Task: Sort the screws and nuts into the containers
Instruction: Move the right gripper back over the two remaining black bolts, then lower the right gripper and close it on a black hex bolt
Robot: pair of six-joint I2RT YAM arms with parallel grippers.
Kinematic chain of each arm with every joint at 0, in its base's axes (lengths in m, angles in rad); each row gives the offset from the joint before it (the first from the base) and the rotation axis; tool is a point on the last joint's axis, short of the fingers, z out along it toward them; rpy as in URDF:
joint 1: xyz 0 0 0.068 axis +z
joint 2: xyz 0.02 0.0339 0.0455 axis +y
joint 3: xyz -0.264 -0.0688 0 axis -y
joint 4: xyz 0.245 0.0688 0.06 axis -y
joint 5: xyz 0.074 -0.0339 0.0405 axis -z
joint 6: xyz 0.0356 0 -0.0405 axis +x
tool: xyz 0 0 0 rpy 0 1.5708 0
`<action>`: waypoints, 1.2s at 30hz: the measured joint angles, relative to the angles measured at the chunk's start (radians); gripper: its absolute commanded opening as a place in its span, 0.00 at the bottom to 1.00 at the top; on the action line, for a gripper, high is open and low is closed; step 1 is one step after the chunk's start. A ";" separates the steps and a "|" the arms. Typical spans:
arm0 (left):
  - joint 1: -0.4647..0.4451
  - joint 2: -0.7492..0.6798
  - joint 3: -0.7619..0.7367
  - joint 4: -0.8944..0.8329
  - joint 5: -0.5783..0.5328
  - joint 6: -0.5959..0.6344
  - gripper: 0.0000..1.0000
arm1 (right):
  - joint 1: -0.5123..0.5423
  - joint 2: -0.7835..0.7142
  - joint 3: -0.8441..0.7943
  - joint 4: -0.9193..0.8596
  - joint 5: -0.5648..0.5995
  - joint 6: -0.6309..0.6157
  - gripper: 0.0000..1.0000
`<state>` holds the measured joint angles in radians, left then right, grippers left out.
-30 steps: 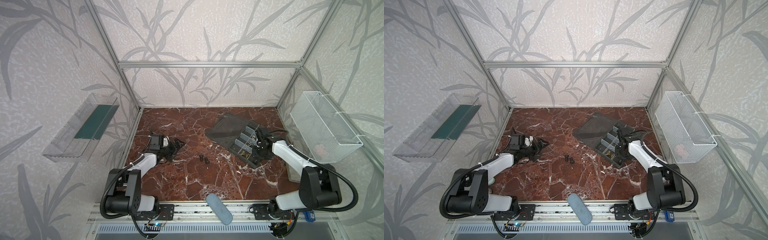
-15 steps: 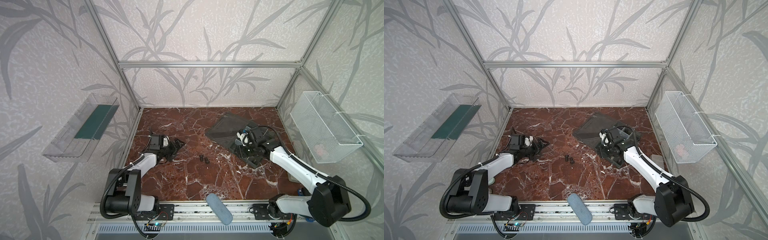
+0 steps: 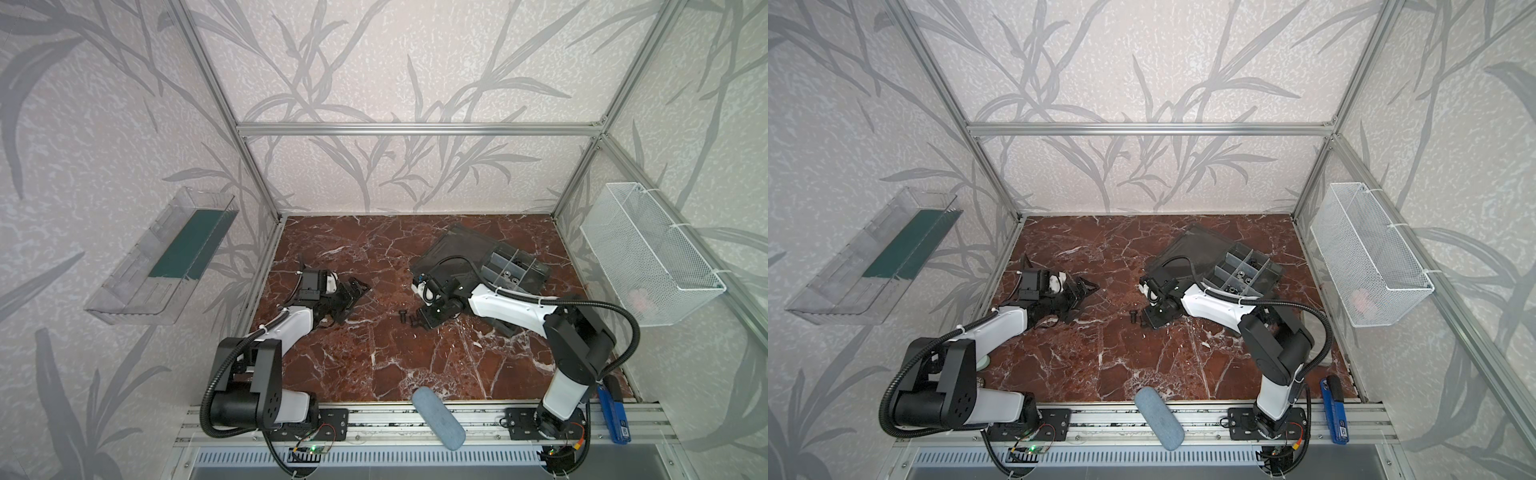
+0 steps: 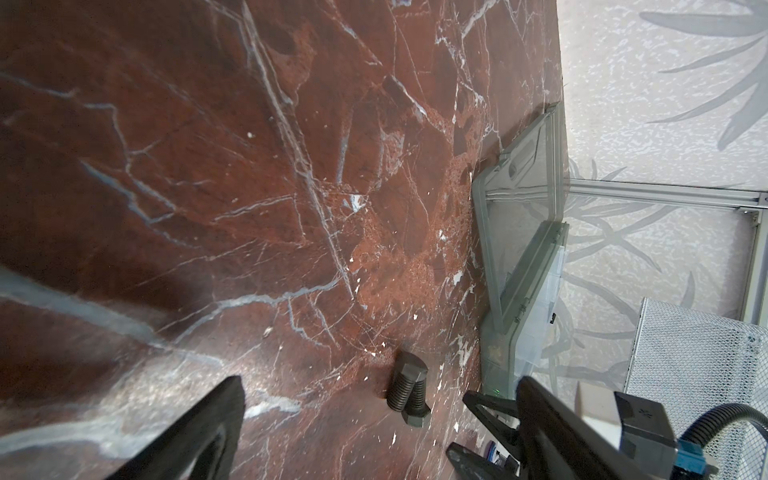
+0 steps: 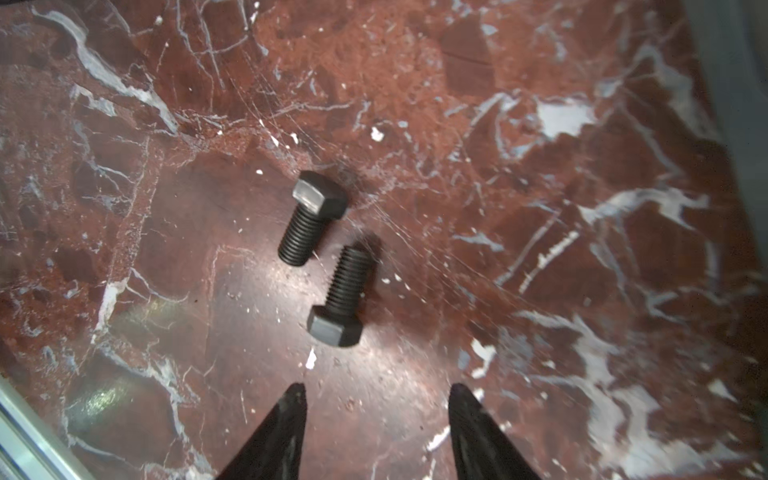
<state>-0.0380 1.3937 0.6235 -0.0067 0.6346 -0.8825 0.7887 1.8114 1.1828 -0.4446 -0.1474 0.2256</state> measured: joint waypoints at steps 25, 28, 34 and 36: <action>0.000 0.000 0.000 0.000 0.000 0.000 1.00 | 0.059 0.169 0.135 -0.042 0.078 0.011 0.40; 0.000 0.000 0.000 0.001 0.000 0.000 0.99 | 0.064 0.171 0.140 -0.060 0.091 0.010 0.34; 0.000 0.000 0.000 0.000 0.000 0.000 0.99 | 0.076 0.171 0.150 -0.097 0.113 0.004 0.19; 0.000 0.000 0.000 0.001 0.000 0.000 0.99 | 0.077 0.171 0.151 -0.104 0.117 0.003 0.12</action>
<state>-0.0380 1.3937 0.6235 -0.0059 0.6350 -0.8825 0.8661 1.9827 1.3334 -0.5488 -0.0299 0.2283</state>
